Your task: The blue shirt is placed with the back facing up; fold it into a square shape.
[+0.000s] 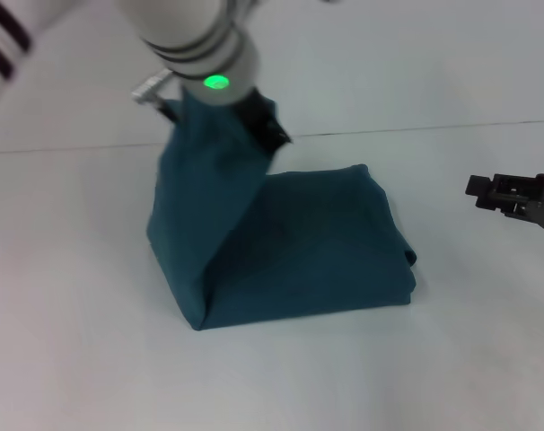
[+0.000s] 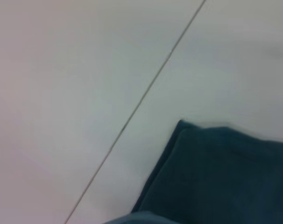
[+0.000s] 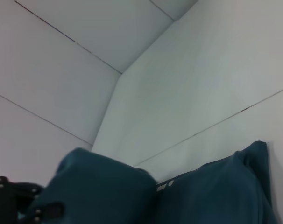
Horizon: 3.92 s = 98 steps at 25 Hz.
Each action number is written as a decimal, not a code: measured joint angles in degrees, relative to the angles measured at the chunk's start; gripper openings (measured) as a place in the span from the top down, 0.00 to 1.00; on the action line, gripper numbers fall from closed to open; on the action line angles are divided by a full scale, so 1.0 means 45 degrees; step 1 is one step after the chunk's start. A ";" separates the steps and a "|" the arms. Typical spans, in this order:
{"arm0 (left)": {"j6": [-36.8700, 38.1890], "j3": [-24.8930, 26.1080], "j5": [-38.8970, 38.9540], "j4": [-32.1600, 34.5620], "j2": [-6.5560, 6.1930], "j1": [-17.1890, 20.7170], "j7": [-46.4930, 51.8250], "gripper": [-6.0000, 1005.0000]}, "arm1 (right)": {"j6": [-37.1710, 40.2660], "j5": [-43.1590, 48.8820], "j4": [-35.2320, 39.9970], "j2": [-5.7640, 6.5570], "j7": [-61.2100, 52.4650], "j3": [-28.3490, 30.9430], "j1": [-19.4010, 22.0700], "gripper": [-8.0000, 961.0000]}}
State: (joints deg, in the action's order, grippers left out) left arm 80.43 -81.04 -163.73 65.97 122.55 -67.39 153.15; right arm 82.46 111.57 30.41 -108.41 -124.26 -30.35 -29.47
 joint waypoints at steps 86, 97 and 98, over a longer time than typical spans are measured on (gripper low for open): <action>0.3916 1.0478 1.2400 -0.5420 -0.1567 0.9198 -0.1816 0.31 | -0.0269 0.8594 0.2156 0.0612 -0.5876 -0.2315 -0.5644 0.48; 0.3800 1.0513 1.2510 -0.5467 -0.1330 0.9261 -0.1896 0.31 | -0.0870 0.9181 0.1002 -0.0145 -0.5990 -0.2165 -0.5932 0.49; 0.3790 1.0514 1.2514 -0.5468 -0.1316 0.9256 -0.1903 0.31 | -0.0894 0.9121 0.0903 -0.0146 -0.6001 -0.2112 -0.5893 0.49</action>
State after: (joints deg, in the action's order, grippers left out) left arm 97.48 -33.73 -107.41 41.36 116.63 -25.74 144.59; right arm 78.44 152.61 34.48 -109.07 -151.27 -39.85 -55.99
